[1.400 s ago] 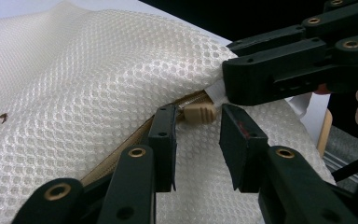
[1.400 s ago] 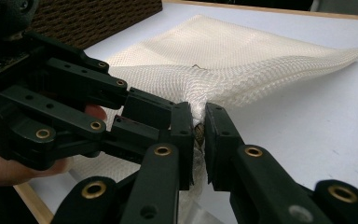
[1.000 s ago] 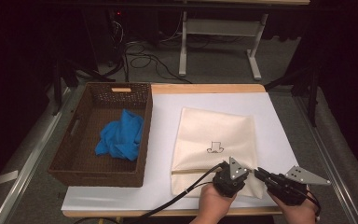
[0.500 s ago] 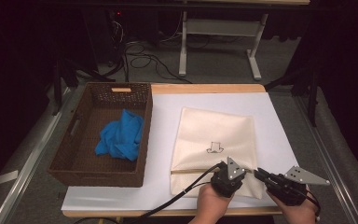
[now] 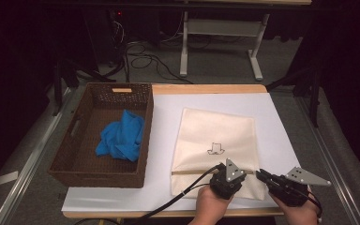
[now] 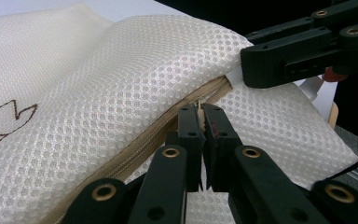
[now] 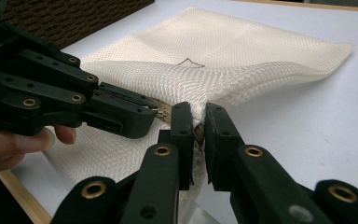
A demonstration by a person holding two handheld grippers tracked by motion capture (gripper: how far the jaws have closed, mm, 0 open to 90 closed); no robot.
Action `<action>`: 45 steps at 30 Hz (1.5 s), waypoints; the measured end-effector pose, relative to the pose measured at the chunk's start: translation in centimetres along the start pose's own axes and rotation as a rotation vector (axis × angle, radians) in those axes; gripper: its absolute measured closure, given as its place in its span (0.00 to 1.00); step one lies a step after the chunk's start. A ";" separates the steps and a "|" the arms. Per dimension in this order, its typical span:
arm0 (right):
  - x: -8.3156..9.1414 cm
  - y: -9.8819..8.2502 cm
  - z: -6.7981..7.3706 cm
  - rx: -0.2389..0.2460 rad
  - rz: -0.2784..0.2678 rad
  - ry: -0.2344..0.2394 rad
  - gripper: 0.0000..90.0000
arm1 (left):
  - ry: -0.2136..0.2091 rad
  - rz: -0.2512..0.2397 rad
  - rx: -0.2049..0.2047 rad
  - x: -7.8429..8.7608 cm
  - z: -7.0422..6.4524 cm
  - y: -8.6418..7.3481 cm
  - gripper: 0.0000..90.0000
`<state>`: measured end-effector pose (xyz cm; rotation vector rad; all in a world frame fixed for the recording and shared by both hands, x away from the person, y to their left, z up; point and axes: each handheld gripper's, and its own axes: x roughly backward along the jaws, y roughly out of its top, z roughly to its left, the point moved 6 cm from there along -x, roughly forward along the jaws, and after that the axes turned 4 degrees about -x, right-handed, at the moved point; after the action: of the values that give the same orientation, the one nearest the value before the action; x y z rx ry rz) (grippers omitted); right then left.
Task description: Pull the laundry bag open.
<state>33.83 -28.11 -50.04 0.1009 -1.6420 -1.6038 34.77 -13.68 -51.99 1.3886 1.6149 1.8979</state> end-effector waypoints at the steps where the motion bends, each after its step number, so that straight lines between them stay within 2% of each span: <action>1: 0.0 0.0 0.0 -0.001 0.003 -0.002 0.93 | 0.000 0.000 0.000 0.0 0.0 0.0 0.96; 13: 0.0 0.0 0.1 0.008 0.004 0.001 0.94 | -0.012 -0.006 -0.003 0.4 0.1 -0.2 0.96; 14: 0.0 0.0 0.1 0.001 0.005 0.000 0.94 | 0.007 0.002 -0.006 0.5 0.2 -0.3 0.96; 15: 0.0 0.0 0.0 0.009 0.002 -0.012 0.94 | 0.007 0.002 -0.006 0.5 0.2 -0.3 0.96; 16: 0.1 0.1 -0.2 0.003 -0.004 -0.024 0.94 | 0.019 0.003 0.019 0.7 0.9 -0.6 0.96; 17: 0.3 0.1 -0.5 -0.012 -0.009 -0.026 0.94 | 0.019 0.003 0.019 0.7 0.9 -0.6 0.96; 18: 0.3 0.1 -0.6 -0.027 -0.008 -0.007 0.94 | 0.004 0.001 0.050 0.9 1.4 -0.8 0.96; 22: 0.2 -0.1 -0.5 -0.020 0.000 -0.009 0.94 | 0.007 0.006 0.028 1.2 1.4 -1.1 0.96; 27: 0.1 -0.1 -0.2 -0.002 0.003 -0.001 0.94 | 0.007 0.004 0.028 1.4 1.6 -1.2 0.96; 45: 0.0 -0.2 0.1 0.006 0.006 0.004 0.94 | 0.003 0.005 0.010 1.9 1.7 -1.5 0.96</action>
<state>33.73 -28.05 -50.19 0.1014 -1.6428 -1.5932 34.65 -10.76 -52.58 1.3962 1.6255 1.8983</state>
